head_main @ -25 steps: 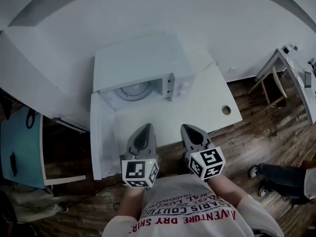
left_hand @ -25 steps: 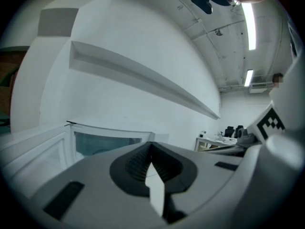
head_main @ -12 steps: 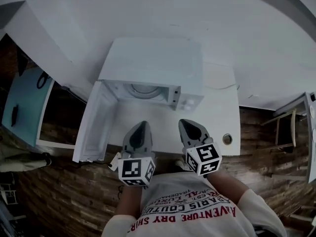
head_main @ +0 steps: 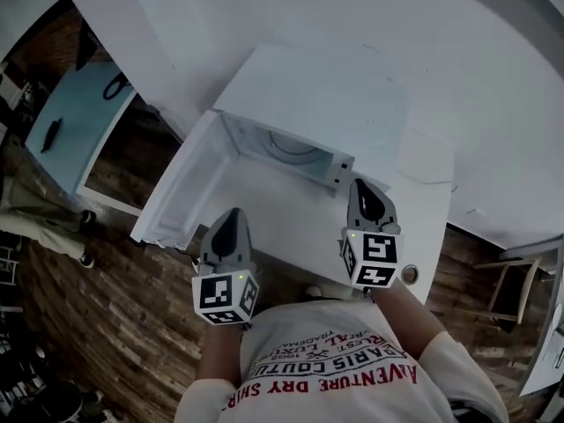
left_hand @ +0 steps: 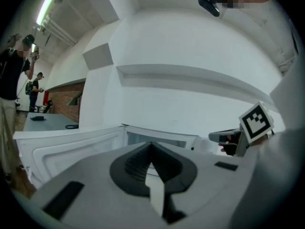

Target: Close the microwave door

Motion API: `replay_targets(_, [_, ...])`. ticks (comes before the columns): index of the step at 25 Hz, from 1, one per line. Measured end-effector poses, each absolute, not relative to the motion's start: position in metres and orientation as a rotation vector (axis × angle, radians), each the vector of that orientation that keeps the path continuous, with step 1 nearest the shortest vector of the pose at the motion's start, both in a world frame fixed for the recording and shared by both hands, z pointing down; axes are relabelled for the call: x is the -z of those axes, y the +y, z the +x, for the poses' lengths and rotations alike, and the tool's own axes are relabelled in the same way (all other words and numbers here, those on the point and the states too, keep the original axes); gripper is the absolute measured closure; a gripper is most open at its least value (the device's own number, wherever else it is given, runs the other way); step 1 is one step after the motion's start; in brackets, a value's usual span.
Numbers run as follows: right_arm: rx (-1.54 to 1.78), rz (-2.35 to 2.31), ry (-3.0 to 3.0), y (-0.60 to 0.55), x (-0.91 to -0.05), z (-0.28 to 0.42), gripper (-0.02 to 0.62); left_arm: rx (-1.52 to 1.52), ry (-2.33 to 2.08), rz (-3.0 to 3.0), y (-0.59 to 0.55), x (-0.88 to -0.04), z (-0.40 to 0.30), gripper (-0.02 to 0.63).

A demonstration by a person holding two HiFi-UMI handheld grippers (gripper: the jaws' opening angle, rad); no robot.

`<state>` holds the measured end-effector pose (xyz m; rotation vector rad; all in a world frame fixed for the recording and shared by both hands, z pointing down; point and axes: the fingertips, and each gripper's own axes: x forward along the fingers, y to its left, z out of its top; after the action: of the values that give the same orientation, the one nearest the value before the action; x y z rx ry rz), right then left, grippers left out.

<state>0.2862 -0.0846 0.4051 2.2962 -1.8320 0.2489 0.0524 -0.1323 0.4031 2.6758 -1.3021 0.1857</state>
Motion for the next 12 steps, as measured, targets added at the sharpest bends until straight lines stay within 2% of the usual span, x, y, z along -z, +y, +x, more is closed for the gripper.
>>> replay_targets(12, [-0.302,2.386,-1.709,-0.101,-0.407,0.319,0.589,-0.228,-1.668,2.438,-0.139,-0.419,-0.063,0.600])
